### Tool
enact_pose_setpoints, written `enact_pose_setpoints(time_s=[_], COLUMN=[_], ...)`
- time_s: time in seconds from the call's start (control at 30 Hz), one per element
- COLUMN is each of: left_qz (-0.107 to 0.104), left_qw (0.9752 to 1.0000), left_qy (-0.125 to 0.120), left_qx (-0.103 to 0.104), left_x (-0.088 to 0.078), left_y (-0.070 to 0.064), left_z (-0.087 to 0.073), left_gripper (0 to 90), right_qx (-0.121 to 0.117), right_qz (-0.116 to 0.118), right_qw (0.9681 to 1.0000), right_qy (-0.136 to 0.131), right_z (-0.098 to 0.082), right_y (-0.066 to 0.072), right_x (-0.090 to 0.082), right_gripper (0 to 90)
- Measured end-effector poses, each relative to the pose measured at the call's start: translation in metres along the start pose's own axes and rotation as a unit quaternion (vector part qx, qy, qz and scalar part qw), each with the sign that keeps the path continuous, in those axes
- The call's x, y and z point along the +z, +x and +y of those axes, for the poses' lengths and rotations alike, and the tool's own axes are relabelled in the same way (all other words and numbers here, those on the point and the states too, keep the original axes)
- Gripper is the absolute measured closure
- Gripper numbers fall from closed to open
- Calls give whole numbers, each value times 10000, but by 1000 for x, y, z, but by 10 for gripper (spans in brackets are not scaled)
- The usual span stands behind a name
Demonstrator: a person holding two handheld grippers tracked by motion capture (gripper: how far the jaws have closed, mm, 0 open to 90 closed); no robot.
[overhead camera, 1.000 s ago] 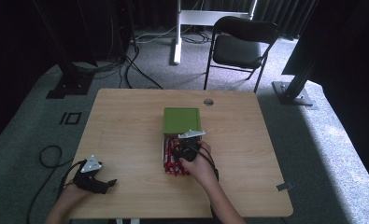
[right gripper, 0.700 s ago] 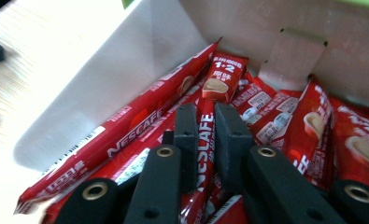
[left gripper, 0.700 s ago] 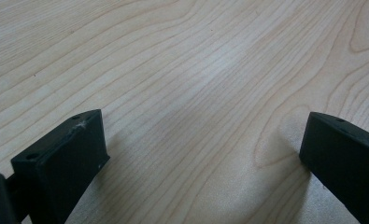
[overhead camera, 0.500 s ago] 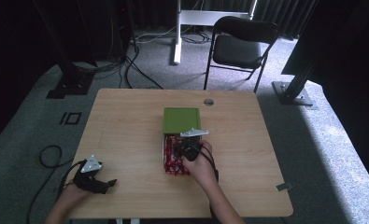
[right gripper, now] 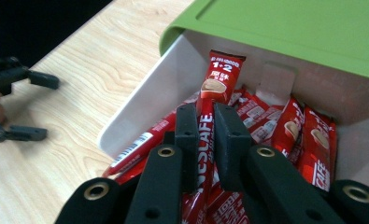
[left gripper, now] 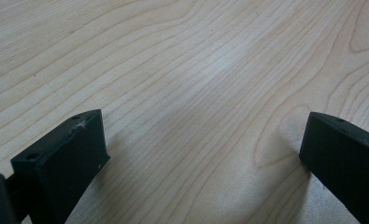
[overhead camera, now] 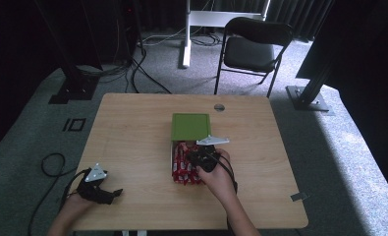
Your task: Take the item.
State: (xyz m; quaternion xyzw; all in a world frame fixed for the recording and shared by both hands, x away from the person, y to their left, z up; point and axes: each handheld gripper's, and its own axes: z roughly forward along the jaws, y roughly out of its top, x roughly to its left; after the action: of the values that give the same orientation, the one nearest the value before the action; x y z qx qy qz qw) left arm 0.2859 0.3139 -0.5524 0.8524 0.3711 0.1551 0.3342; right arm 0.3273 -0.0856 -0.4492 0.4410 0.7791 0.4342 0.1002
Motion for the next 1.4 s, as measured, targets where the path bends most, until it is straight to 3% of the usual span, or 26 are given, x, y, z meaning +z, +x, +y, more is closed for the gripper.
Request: enact_pose_setpoints(time_s=[0.2, 0.4, 0.77, 0.93, 1.07, 1.4], left_qz=[0, 1, -4, -4, -4, -3], left_qw=[10000, 10000, 10000, 10000, 10000, 10000], left_qy=[0, 1, 5, 7, 8, 3], left_qx=[-4, -1, -4, -2, -2, -6], left_x=[0, 0, 0, 0, 0, 0], left_y=[0, 0, 0, 0, 0, 0], left_z=[0, 0, 0, 0, 0, 0], left_gripper=[15, 15, 15, 15, 15, 15], right_qx=[22, -60, -44, 48, 26, 153], right_qz=[98, 214, 234, 65, -167, -689], right_qw=[9999, 9997, 9987, 9969, 9959, 9910], right_qy=[-109, -57, -452, -777, -893, -1140], right_z=[-6, -12, -12, -8, -3, 3], right_y=[1, 3, 3, -4, -9, -31], right_x=[-12, -24, -55, -67, -71, -66], right_gripper=[810, 810, 810, 810, 810, 810])
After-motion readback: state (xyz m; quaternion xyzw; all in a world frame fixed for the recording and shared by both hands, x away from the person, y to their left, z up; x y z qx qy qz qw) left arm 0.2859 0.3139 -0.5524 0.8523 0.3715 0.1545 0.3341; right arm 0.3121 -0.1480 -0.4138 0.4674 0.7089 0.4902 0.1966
